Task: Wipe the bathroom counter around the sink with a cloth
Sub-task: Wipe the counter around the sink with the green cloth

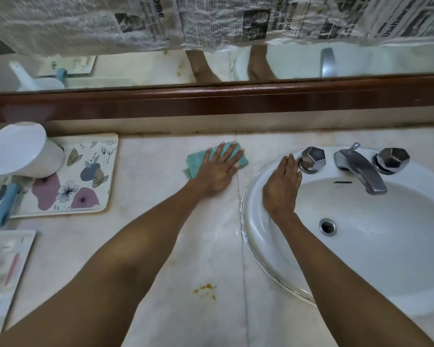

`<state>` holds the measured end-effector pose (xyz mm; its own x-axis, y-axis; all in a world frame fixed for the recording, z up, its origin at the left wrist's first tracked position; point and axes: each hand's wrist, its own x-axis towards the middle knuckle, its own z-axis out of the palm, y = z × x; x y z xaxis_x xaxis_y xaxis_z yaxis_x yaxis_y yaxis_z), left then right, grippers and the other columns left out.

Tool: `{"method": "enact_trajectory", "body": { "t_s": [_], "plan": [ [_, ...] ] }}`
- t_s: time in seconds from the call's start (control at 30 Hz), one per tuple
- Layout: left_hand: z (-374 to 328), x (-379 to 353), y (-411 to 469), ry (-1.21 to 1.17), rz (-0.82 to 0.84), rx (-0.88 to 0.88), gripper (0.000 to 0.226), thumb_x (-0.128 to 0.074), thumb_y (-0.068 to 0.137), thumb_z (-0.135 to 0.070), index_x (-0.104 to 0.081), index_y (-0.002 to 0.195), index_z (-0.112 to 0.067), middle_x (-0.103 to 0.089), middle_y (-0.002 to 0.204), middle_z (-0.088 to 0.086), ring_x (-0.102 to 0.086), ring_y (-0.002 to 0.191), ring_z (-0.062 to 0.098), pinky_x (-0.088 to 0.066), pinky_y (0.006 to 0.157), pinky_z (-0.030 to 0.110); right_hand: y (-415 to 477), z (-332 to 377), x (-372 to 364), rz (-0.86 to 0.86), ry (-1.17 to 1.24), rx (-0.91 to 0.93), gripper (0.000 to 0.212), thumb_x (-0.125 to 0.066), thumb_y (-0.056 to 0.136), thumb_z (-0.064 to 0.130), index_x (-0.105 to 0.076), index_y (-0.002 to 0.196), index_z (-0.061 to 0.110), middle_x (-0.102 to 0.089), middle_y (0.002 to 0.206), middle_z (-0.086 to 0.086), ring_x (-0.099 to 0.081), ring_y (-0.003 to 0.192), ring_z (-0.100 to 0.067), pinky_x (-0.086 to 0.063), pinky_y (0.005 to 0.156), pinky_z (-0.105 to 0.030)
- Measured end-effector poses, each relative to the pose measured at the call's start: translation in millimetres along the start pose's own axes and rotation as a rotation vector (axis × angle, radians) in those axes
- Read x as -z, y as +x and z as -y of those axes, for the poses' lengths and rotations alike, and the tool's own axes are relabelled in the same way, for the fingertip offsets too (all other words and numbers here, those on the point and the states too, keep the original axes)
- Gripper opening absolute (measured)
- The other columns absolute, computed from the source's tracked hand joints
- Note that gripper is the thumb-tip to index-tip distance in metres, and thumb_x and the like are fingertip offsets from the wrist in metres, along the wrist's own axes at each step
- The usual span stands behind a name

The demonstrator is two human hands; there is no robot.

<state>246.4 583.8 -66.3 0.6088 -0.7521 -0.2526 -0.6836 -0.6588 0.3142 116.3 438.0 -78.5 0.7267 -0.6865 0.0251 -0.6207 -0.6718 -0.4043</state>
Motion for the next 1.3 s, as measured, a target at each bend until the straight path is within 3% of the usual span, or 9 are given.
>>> {"method": "enact_trajectory", "body": {
  "t_s": [0.2, 0.33, 0.47, 0.63, 0.73, 0.93, 1.07, 1.17, 1.3],
  "plan": [
    [21.9, -20.2, -81.8, -0.026, 0.055, -0.234, 0.05, -0.016, 0.11, -0.048, -0.012, 0.16, -0.046, 0.003, 0.169, -0.019, 0.013, 0.156, 0.009, 0.015, 0.122, 0.034, -17.7, 13.0, 7.1, 0.083, 0.053, 0.003, 0.058, -0.027, 0.097, 0.004, -0.01, 0.152, -0.004, -0.008, 0.163, -0.018, -0.003, 0.151, -0.033, -0.004, 0.123, -0.042],
    [78.5, 4.4, -77.0, -0.026, 0.013, -0.037, 0.052, -0.013, 0.108, -0.052, -0.014, 0.16, -0.045, -0.001, 0.17, -0.017, 0.006, 0.157, 0.01, 0.003, 0.127, 0.046, -36.7, 23.8, 5.6, 0.105, 0.049, 0.079, 0.059, -0.028, 0.103, 0.032, -0.018, 0.152, 0.0, -0.01, 0.163, -0.015, -0.004, 0.151, -0.029, -0.004, 0.123, -0.04],
    [85.6, 6.3, -86.1, -0.099, -0.067, 0.132, 0.051, -0.016, 0.109, -0.05, -0.017, 0.16, -0.043, -0.003, 0.17, -0.014, 0.002, 0.158, 0.015, -0.001, 0.126, 0.05, -48.7, 27.9, -1.8, 0.126, -0.043, 0.179, 0.06, -0.028, 0.103, 0.038, -0.029, 0.15, 0.002, -0.012, 0.163, -0.015, -0.003, 0.151, -0.03, -0.006, 0.123, -0.041],
    [44.7, -35.5, -172.8, 0.015, -0.052, -0.032, 0.051, -0.016, 0.109, -0.05, -0.016, 0.159, -0.046, 0.001, 0.17, -0.015, 0.007, 0.157, 0.013, 0.006, 0.125, 0.041, -50.1, 27.7, -1.3, 0.12, -0.087, 0.185, 0.065, -0.025, 0.1, 0.045, -0.03, 0.15, 0.003, -0.012, 0.163, -0.016, -0.004, 0.151, -0.031, -0.007, 0.123, -0.043],
    [75.7, -25.7, -180.1, 0.037, -0.001, -0.121, 0.051, -0.017, 0.109, -0.048, -0.015, 0.16, -0.045, 0.002, 0.17, -0.015, 0.008, 0.156, 0.011, 0.008, 0.125, 0.039, -53.6, 28.2, -0.9, 0.124, -0.097, 0.183, 0.064, -0.029, 0.1, 0.045, -0.029, 0.15, 0.004, -0.011, 0.163, -0.015, -0.003, 0.151, -0.031, -0.006, 0.123, -0.043],
    [79.1, -9.1, -119.2, -0.061, -0.134, 0.268, 0.052, -0.015, 0.109, -0.048, -0.011, 0.161, -0.043, 0.002, 0.171, -0.011, 0.005, 0.158, 0.02, 0.006, 0.125, 0.046, -61.9, 28.6, -3.1, 0.115, -0.119, 0.189, 0.06, -0.03, 0.101, 0.041, -0.03, 0.15, 0.007, -0.013, 0.163, -0.013, -0.006, 0.151, -0.032, -0.01, 0.122, -0.045],
    [30.3, -38.6, -166.2, 0.012, -0.065, 0.026, 0.053, -0.017, 0.109, -0.05, -0.01, 0.161, -0.044, 0.005, 0.171, -0.012, 0.01, 0.157, 0.017, 0.009, 0.125, 0.045, -67.3, 28.0, -3.9, 0.104, -0.125, 0.187, 0.059, -0.027, 0.101, 0.039, -0.031, 0.15, 0.008, -0.015, 0.163, -0.013, -0.01, 0.15, -0.034, -0.012, 0.121, -0.047],
    [48.1, -38.3, -207.7, 0.02, 0.004, -0.125, 0.051, -0.016, 0.109, -0.05, -0.011, 0.16, -0.047, 0.007, 0.169, -0.017, 0.015, 0.155, 0.01, 0.014, 0.123, 0.037, -78.6, 25.7, -4.5, 0.102, -0.136, 0.195, 0.057, -0.025, 0.102, 0.038, -0.028, 0.152, 0.01, -0.014, 0.163, -0.011, -0.01, 0.15, -0.033, -0.012, 0.121, -0.048],
    [92.7, -17.6, -190.3, 0.007, -0.046, 0.031, 0.051, -0.017, 0.109, -0.048, -0.016, 0.16, -0.046, 0.001, 0.17, -0.015, 0.006, 0.157, 0.013, 0.004, 0.126, 0.044, -98.7, 19.9, -1.8, 0.103, -0.122, 0.244, 0.055, -0.025, 0.103, 0.033, -0.02, 0.155, 0.015, -0.008, 0.165, -0.008, -0.005, 0.151, -0.03, -0.007, 0.123, -0.045]
  ]
}}
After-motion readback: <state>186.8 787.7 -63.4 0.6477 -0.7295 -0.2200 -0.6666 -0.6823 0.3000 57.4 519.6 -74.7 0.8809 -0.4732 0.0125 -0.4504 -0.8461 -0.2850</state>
